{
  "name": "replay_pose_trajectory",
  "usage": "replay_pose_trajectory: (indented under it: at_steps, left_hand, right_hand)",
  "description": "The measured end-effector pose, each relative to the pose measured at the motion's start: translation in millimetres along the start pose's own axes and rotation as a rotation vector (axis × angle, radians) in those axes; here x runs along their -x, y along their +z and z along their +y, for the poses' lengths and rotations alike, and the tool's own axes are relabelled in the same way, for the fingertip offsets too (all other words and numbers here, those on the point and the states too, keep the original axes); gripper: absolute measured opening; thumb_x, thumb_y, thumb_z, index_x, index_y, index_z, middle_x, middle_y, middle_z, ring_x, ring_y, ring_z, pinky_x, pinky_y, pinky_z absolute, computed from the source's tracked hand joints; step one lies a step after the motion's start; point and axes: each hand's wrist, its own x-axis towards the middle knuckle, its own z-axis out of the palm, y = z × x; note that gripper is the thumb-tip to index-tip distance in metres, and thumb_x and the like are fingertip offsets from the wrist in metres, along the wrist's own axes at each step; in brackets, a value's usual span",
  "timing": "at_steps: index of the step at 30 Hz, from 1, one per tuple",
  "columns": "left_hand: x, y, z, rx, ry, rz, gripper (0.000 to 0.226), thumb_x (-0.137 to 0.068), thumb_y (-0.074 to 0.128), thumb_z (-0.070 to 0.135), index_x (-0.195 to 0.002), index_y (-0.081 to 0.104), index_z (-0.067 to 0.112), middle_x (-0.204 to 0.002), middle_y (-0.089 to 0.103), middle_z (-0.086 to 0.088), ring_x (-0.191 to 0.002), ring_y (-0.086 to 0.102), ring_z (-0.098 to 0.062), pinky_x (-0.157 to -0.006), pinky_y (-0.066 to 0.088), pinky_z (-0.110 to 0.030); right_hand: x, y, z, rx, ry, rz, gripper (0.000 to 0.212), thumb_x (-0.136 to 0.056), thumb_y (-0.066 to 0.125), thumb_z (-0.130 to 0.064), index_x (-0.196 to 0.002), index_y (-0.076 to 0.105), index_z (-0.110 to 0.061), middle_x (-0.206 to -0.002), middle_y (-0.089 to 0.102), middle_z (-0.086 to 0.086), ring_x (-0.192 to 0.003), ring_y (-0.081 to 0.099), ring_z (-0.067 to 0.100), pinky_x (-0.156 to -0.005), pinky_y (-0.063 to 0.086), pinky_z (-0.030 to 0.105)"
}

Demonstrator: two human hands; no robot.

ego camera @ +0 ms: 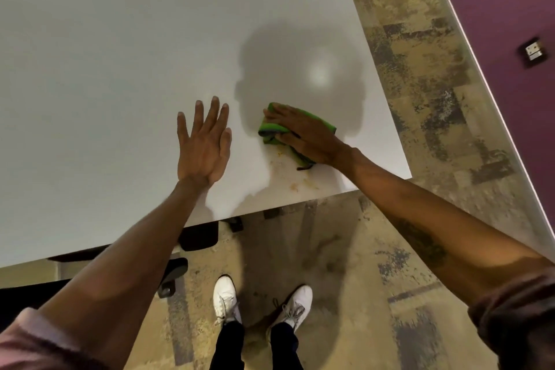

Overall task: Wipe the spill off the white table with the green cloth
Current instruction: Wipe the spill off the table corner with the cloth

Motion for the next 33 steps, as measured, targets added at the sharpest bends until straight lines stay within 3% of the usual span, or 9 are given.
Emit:
replay_pose_trajectory:
  at_steps: [5, 10, 13, 16, 19, 22, 24, 29, 33]
  left_hand:
    - [6, -3, 1, 0.042, -0.157, 0.025, 0.060, -0.109, 0.013, 0.044, -0.163, 0.012, 0.018, -0.171, 0.008, -0.001, -0.158, 0.003, -0.032, -0.124, -0.002, -0.064]
    - [11, -4, -3, 0.091, -0.129, -0.005, 0.059, -0.109, 0.011, 0.041, -0.163, 0.014, 0.015, -0.171, 0.011, -0.002, -0.159, 0.003, -0.030, -0.124, -0.001, -0.063]
    - [20, -5, -8, 0.076, -0.067, -0.013, 0.057, -0.110, 0.013, 0.037, -0.163, 0.014, 0.014, -0.171, 0.010, -0.001, -0.159, 0.002, -0.029, -0.124, -0.001, -0.063]
    - [32, -6, -9, 0.051, -0.062, -0.020, 0.057, -0.110, 0.010, 0.037, -0.163, 0.012, 0.017, -0.172, 0.008, 0.001, -0.159, 0.000, -0.027, -0.125, 0.000, -0.062]
    - [39, -6, -5, 0.058, -0.131, -0.016, 0.056, -0.110, 0.009, 0.037, -0.163, 0.011, 0.019, -0.172, 0.007, 0.002, -0.159, 0.000, -0.028, -0.124, 0.000, -0.063]
    - [40, -5, -3, 0.052, -0.176, -0.017, 0.056, -0.110, 0.008, 0.038, -0.163, 0.010, 0.020, -0.172, 0.007, 0.001, -0.159, 0.000, -0.030, -0.124, 0.002, -0.065]
    - [37, -5, -4, 0.046, -0.189, -0.018, 0.057, -0.110, 0.006, 0.040, -0.163, 0.009, 0.020, -0.172, 0.006, 0.001, -0.159, 0.000, -0.030, -0.123, 0.002, -0.065]
    - [32, -5, -5, 0.069, -0.198, -0.032, 0.059, -0.109, 0.005, 0.043, -0.164, 0.006, 0.022, -0.172, 0.002, 0.002, -0.159, -0.004, -0.028, -0.124, 0.000, -0.064]
    - [30, -4, -7, 0.099, -0.198, -0.024, 0.060, -0.107, 0.004, 0.044, -0.164, 0.000, 0.024, -0.172, -0.004, 0.005, -0.159, -0.009, -0.025, -0.125, -0.002, -0.062]
  right_hand:
    - [31, 11, -9, -0.016, -0.016, 0.013, 0.039, -0.103, 0.043, -0.025, -0.140, 0.052, -0.016, -0.153, 0.043, 0.004, -0.148, 0.026, 0.017, -0.123, 0.019, 0.033]
    - [63, 27, -19, 0.006, 0.026, 0.114, 0.039, -0.103, 0.045, -0.021, -0.140, 0.051, -0.014, -0.152, 0.044, 0.006, -0.147, 0.029, 0.019, -0.123, 0.023, 0.040]
    - [71, 42, -32, -0.044, 0.178, 0.232, 0.041, -0.103, 0.042, -0.031, -0.141, 0.051, -0.020, -0.153, 0.043, 0.000, -0.148, 0.026, 0.011, -0.124, 0.016, 0.029]
    - [69, 55, -47, -0.040, 0.307, 0.353, 0.037, -0.102, 0.043, -0.029, -0.137, 0.055, -0.024, -0.151, 0.046, -0.002, -0.147, 0.026, 0.007, -0.122, 0.008, 0.016]
    - [59, 71, -69, -0.093, 0.505, 0.498, 0.037, -0.101, 0.045, -0.026, -0.137, 0.055, -0.026, -0.151, 0.046, -0.002, -0.146, 0.029, 0.009, -0.122, 0.014, 0.022]
    - [37, 88, -95, -0.147, 0.735, 0.747, 0.044, -0.100, 0.047, -0.022, -0.143, 0.047, -0.012, -0.152, 0.043, 0.007, -0.145, 0.031, 0.021, -0.122, 0.019, 0.033]
    - [19, 95, -108, -0.156, 0.871, 0.850, 0.045, -0.102, 0.046, -0.019, -0.145, 0.043, -0.006, -0.154, 0.040, 0.010, -0.147, 0.029, 0.024, -0.123, 0.015, 0.032]
    - [-21, 98, -118, -0.145, 1.129, 0.966, 0.048, -0.104, 0.037, -0.019, -0.150, 0.032, -0.005, -0.160, 0.027, 0.010, -0.151, 0.018, 0.023, -0.126, 0.008, 0.034]
    - [-57, 83, -118, -0.196, 1.219, 1.053, 0.047, -0.104, 0.037, -0.018, -0.148, 0.036, -0.001, -0.159, 0.028, 0.013, -0.151, 0.018, 0.027, -0.126, 0.007, 0.037]
